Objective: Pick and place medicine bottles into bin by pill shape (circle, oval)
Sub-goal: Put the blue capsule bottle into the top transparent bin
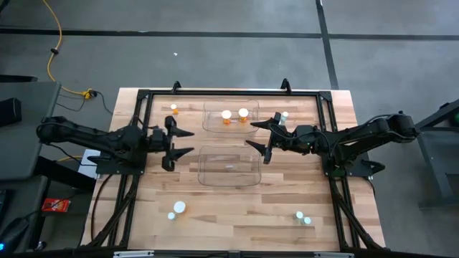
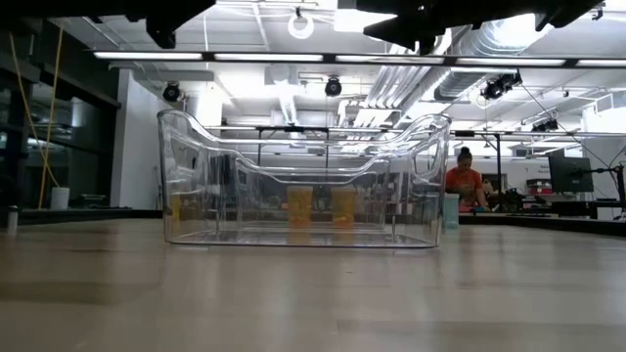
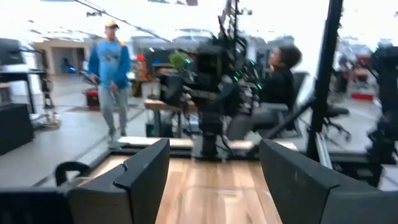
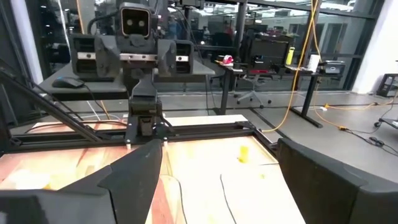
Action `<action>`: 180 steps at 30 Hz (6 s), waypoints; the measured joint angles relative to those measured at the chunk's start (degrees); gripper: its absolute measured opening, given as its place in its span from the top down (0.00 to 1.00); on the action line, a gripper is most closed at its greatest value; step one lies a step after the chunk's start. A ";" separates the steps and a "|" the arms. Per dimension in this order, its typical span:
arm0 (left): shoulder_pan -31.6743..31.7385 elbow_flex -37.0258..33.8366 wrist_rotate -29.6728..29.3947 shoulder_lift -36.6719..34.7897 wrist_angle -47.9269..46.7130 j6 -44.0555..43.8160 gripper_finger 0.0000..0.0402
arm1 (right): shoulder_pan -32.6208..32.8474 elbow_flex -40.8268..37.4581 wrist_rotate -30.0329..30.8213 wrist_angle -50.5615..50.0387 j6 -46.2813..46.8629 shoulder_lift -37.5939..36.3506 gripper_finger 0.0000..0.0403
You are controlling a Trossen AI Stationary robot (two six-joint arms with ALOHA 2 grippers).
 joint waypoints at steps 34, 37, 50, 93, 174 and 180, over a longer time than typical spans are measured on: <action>0.02 -0.32 -6.25 -2.14 -0.23 -0.16 0.41 | -21.68 2.16 10.33 -51.46 44.52 6.88 0.23; 0.02 -0.32 -6.25 -2.14 -0.26 -0.16 0.41 | -21.93 2.16 10.33 -51.90 44.63 7.85 0.23; 0.02 -0.32 -6.25 -2.14 -0.50 -0.16 0.41 | -23.78 2.16 8.95 -51.90 45.92 11.43 0.25; 0.02 -0.32 -6.26 -2.13 -0.50 -0.16 0.41 | -24.83 2.14 7.05 -51.05 45.46 12.44 0.55; 0.06 -0.28 -14.23 -2.12 -7.87 -0.64 0.41 | -9.17 30.92 18.40 -41.42 31.79 29.30 0.78; 0.06 -0.28 -14.23 -2.12 -7.87 -0.64 0.41 | -11.86 38.78 17.47 -49.96 38.66 39.38 0.78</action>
